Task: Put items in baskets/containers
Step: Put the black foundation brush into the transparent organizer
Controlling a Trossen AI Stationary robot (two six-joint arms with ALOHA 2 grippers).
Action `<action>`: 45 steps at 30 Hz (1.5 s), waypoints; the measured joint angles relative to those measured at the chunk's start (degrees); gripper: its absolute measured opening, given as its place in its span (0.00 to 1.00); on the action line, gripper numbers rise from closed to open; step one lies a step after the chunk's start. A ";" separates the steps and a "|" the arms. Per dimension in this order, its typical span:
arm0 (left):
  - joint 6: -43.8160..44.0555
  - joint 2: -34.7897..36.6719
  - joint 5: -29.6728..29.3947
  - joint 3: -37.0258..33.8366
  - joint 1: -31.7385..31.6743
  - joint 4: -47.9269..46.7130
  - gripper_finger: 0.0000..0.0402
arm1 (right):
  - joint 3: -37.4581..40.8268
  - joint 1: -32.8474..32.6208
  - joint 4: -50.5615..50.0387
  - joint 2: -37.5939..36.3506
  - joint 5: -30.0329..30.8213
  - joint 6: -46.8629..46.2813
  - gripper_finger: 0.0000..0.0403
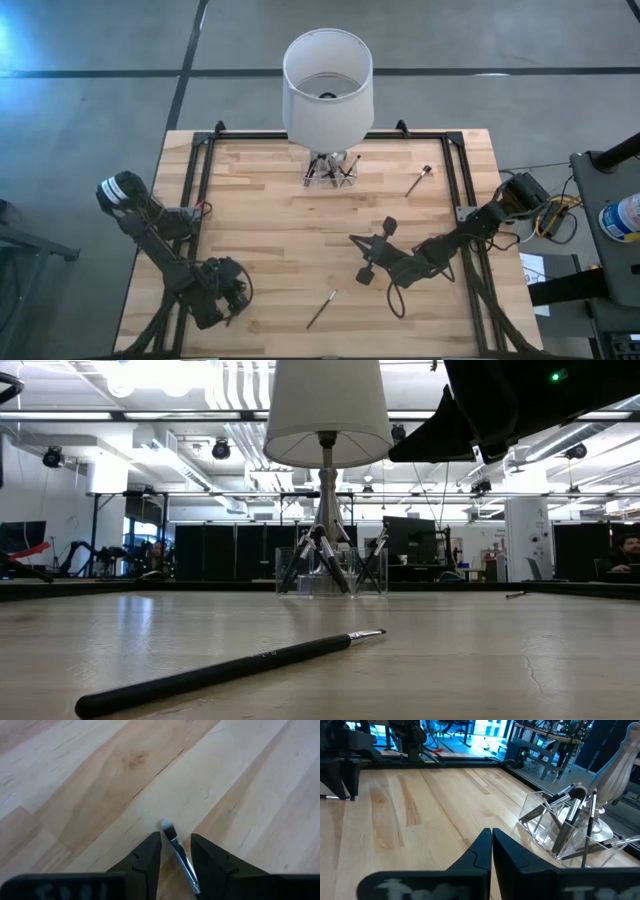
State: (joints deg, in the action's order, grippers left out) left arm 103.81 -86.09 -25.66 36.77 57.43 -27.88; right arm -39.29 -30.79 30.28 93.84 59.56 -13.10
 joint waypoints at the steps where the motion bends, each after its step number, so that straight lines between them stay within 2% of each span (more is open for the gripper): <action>1: -0.02 -0.43 0.39 -0.03 -0.05 -0.02 0.27 | 0.00 0.00 0.01 0.00 0.00 0.00 0.02; 8: -2.32 -2.71 3.41 -0.11 -0.17 -0.43 0.23 | 0.00 0.00 0.00 0.00 0.01 0.00 0.02; 17: -6.55 -2.53 4.95 0.77 -0.20 -2.42 0.03 | 0.00 0.00 0.00 0.00 -0.01 -0.02 0.02; 27: -11.95 0.81 2.60 3.83 0.04 -7.96 0.01 | 0.00 -0.09 -0.02 0.00 -0.01 0.00 0.02; 35: -18.00 2.08 -6.85 3.92 0.17 -4.69 0.01 | 0.08 -0.31 -0.04 0.00 0.01 0.20 0.02; 41: -25.46 4.92 -19.16 3.89 0.13 -2.31 0.01 | 0.25 -0.33 -0.04 0.02 0.01 0.22 0.02; 45: -32.67 6.65 -28.51 1.31 -0.05 4.32 0.00 | 0.72 -0.33 0.00 0.02 0.01 0.17 0.02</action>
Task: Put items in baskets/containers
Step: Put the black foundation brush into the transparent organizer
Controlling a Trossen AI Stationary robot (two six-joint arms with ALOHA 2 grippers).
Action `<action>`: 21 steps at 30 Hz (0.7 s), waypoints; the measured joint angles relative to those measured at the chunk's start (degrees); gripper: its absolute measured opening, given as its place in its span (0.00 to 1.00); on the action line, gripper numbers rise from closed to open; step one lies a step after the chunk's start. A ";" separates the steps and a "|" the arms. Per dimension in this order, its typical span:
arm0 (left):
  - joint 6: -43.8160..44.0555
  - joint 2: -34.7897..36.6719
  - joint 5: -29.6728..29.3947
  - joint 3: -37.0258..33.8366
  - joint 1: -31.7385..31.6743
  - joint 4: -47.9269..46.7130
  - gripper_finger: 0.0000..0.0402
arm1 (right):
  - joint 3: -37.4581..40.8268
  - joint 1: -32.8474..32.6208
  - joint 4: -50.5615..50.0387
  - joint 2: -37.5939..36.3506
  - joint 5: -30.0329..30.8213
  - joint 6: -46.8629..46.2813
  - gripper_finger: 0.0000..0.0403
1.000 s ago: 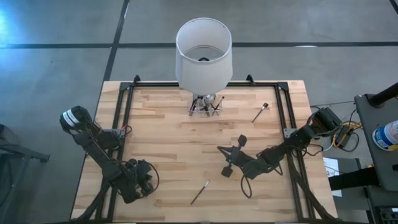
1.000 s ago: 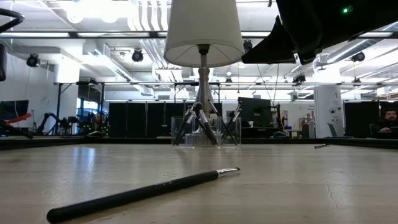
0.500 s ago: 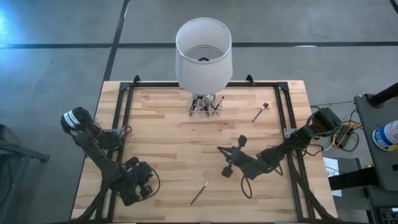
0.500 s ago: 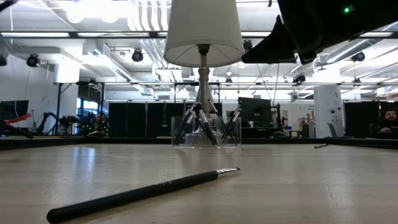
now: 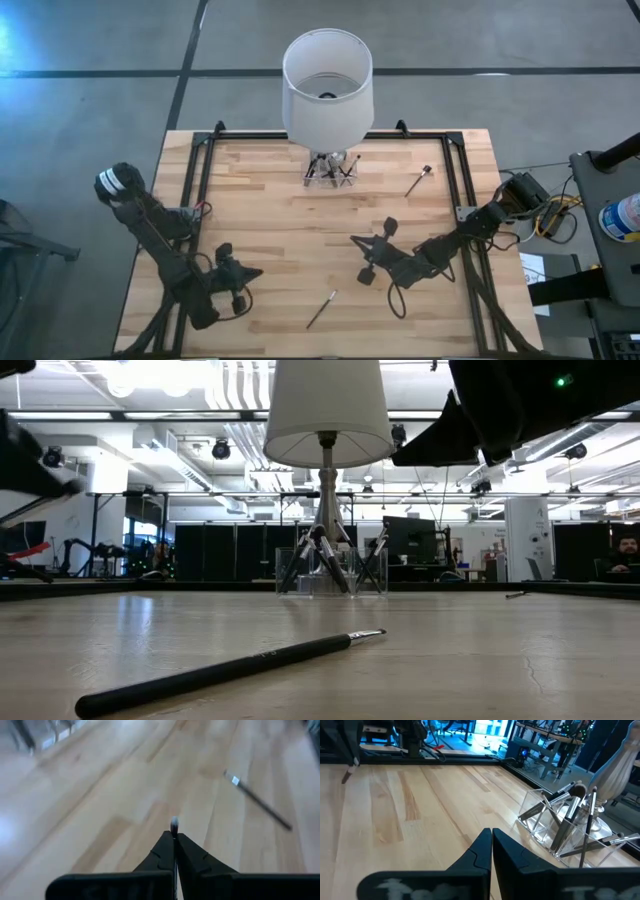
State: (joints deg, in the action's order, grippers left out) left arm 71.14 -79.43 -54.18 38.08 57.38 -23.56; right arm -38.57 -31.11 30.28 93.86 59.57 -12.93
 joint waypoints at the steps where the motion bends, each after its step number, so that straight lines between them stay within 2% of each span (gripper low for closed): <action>1: -2.58 0.55 -1.42 -1.08 -0.30 3.08 0.00 | 0.17 0.03 -0.01 0.00 0.00 0.00 0.02; 5: -16.46 3.06 -4.21 -7.18 -2.76 20.93 0.00 | 0.84 0.46 0.33 0.00 0.00 -0.13 0.02; 8: -30.68 5.30 -2.26 -13.86 -6.18 42.17 0.00 | 1.58 1.39 1.93 0.00 -0.13 -0.18 0.02; 11: -44.17 6.47 4.18 -21.09 -11.18 65.38 0.00 | 2.38 2.86 5.40 0.00 -4.55 -0.13 0.02; 14: -51.56 6.62 11.56 -26.42 -17.07 82.37 0.00 | 2.87 4.50 9.23 0.00 -10.07 1.08 0.02; 16: -53.93 6.62 16.24 -28.15 -21.23 87.14 0.00 | 2.87 5.60 11.79 0.21 -13.09 1.33 0.02; 21: -57.61 6.33 25.78 -26.88 -28.80 88.07 0.00 | 1.62 8.64 24.33 4.99 -20.57 5.07 0.02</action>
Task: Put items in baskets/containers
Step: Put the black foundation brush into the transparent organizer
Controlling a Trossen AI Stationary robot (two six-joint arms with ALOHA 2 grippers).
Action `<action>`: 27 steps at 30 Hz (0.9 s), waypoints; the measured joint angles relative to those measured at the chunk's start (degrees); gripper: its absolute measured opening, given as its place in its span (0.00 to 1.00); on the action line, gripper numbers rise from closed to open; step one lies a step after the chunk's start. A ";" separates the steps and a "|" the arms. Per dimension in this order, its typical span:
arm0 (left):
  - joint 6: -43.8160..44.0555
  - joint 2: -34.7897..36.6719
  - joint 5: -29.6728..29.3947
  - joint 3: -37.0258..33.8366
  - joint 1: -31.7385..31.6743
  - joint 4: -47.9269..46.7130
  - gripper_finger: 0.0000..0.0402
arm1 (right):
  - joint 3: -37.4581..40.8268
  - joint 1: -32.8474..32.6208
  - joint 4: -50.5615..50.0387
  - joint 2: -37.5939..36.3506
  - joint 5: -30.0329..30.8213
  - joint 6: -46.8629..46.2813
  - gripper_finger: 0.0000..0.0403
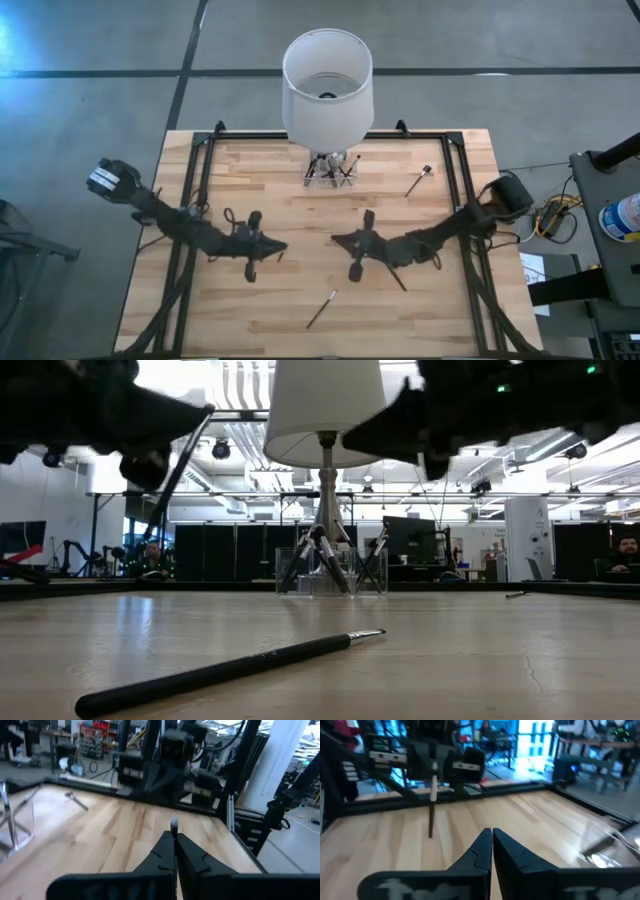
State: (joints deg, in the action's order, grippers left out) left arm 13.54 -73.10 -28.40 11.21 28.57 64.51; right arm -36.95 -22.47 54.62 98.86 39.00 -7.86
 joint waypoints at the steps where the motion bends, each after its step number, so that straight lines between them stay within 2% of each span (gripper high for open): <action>1: -1.05 -0.10 1.02 0.64 -0.67 0.04 0.00 | -0.51 0.42 2.56 1.59 -1.13 1.13 0.03; 6: -6.66 -0.26 3.82 4.44 -1.54 0.23 0.00 | -5.13 1.95 9.40 9.88 -3.80 2.72 0.10; 12: -9.20 -0.41 5.39 7.37 -1.50 0.34 0.00 | -12.03 3.28 10.84 15.88 -7.92 4.96 0.22; 20: -9.37 -0.57 5.44 7.47 -1.50 0.66 0.00 | -18.76 3.42 9.84 16.48 -9.10 10.02 0.35; 24: -9.38 -0.68 5.44 7.52 -1.50 1.15 0.00 | -21.85 3.98 5.52 16.41 -14.22 8.02 0.37; 27: -9.55 -0.68 5.43 7.60 -1.50 1.14 0.00 | -24.00 4.46 0.61 16.49 -15.29 6.75 0.36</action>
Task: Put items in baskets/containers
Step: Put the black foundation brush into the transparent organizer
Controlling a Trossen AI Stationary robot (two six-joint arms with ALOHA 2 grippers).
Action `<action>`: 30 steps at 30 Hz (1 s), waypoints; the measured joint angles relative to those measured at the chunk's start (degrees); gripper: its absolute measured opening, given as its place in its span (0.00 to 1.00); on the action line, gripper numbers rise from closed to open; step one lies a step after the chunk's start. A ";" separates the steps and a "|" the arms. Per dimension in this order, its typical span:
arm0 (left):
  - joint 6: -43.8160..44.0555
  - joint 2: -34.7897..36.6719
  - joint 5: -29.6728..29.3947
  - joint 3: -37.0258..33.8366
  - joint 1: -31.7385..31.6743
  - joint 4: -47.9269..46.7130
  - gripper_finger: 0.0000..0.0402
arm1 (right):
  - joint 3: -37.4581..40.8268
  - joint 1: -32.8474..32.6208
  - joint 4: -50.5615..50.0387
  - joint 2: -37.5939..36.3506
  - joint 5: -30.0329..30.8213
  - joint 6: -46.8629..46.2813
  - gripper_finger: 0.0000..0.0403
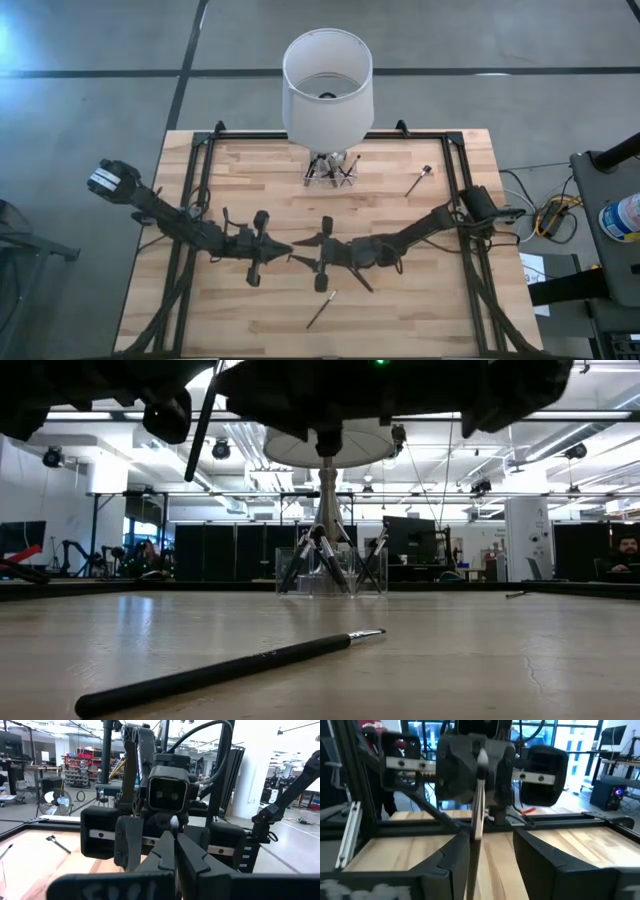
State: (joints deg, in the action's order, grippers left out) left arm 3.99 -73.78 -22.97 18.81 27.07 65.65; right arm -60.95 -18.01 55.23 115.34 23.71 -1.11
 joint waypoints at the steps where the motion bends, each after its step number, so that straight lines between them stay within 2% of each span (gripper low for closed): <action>1: -0.04 0.00 -0.03 0.00 0.00 0.04 0.00 | -0.55 0.13 -0.44 0.01 0.03 -0.12 0.36; 10: -0.55 0.00 0.01 0.00 0.00 0.17 0.00 | -3.84 0.69 -4.17 0.01 -1.42 0.48 0.29; 16: -1.07 0.00 -0.77 0.00 -0.02 0.22 0.00 | -4.03 0.66 -5.47 0.01 -1.51 0.51 0.14; 19: -1.03 0.00 -4.46 0.00 0.08 -0.10 0.03 | -3.42 0.73 -5.28 0.01 -1.06 1.40 0.06; 21: -1.16 0.03 -7.34 -0.09 0.11 -0.15 0.06 | -3.02 0.87 -5.17 -0.10 -0.69 1.88 0.05; 26: -1.06 2.15 -8.78 -0.25 0.00 -1.98 0.13 | 0.18 0.88 -5.73 -2.82 1.16 3.31 0.05; 30: -2.79 6.89 -8.48 -0.35 0.00 -9.43 0.14 | 5.60 2.20 -5.20 -8.58 3.68 3.78 0.05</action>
State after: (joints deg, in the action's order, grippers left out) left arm 1.19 -66.89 -31.45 18.46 27.07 56.22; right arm -55.35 -15.80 50.02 106.76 27.39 2.67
